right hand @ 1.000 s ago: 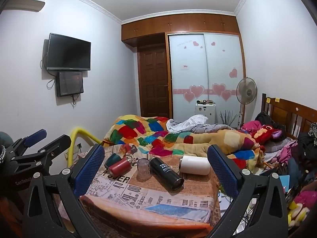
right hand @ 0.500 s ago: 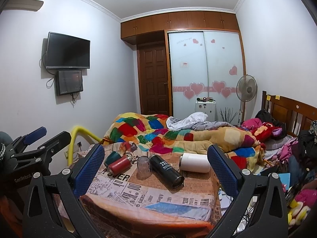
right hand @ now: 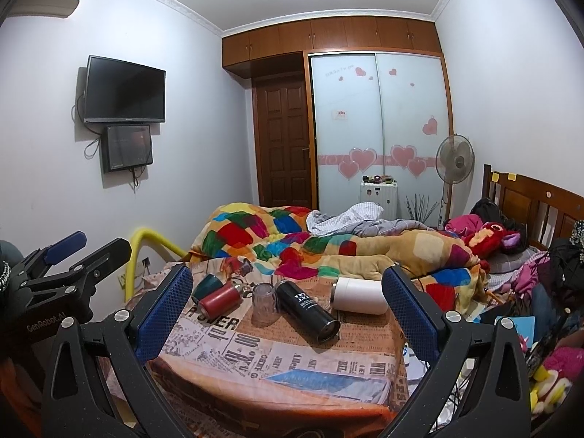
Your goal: Flip cup upright
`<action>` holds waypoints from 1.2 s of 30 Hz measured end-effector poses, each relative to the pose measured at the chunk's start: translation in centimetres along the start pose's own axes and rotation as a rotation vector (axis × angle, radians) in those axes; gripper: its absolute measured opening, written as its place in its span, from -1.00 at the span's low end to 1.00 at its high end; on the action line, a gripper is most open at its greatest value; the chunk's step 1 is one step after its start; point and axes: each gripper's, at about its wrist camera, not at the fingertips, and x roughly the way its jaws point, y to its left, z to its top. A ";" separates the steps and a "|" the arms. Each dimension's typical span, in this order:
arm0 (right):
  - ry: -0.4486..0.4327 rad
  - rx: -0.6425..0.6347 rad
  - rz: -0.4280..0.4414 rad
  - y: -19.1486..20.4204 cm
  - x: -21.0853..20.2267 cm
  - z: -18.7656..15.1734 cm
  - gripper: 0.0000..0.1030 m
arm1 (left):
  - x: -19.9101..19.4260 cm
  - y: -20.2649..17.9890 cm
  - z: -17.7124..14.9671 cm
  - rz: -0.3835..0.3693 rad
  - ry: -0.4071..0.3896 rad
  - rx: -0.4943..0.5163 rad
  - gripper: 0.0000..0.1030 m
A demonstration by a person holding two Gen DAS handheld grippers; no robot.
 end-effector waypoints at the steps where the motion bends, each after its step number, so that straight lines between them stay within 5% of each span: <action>1: 0.000 -0.001 0.000 0.0 0.0 0.0 1.00 | 0.0 0.0 0.0 0.000 0.000 0.000 1.00; 36: 0.062 0.024 0.012 -0.8 2.3 -0.2 1.00 | 1.8 0.9 -0.3 0.011 0.028 -0.006 1.00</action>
